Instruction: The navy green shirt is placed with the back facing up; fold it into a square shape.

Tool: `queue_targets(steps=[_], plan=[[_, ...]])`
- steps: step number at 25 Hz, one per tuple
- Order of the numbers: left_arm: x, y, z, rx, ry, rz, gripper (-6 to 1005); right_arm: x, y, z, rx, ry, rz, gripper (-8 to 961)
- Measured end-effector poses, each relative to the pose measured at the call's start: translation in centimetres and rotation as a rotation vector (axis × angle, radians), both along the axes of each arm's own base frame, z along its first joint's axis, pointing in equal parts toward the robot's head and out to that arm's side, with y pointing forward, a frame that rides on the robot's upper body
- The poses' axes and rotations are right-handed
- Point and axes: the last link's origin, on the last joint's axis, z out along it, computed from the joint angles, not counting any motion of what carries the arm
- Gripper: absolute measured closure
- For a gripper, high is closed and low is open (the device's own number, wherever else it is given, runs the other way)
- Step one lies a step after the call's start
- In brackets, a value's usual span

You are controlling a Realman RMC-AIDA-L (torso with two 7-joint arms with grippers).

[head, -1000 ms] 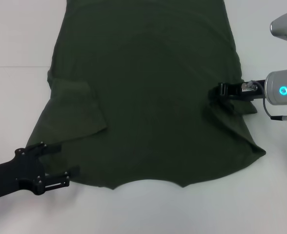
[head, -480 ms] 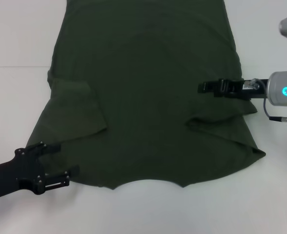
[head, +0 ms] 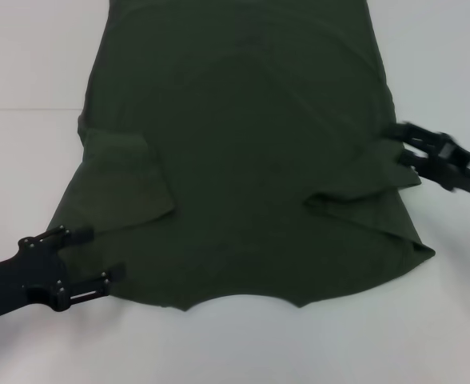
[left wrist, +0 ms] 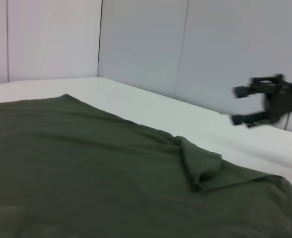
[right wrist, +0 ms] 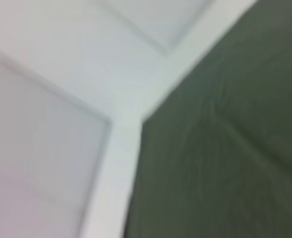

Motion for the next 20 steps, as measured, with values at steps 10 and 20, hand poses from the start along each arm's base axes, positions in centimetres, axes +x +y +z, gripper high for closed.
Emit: queue_targets(steps=[10, 20], plan=[[0.3, 0.3, -0.1, 0.020, -0.017, 0.000, 137, 4.6, -6.5, -1.2, 0.282, 0.286, -0.198, 100], [0.6, 0.5, -0.2, 0.032, -0.027, 0.000, 137, 4.1, -4.9, -3.8, 0.236, 0.332, -0.331, 39]])
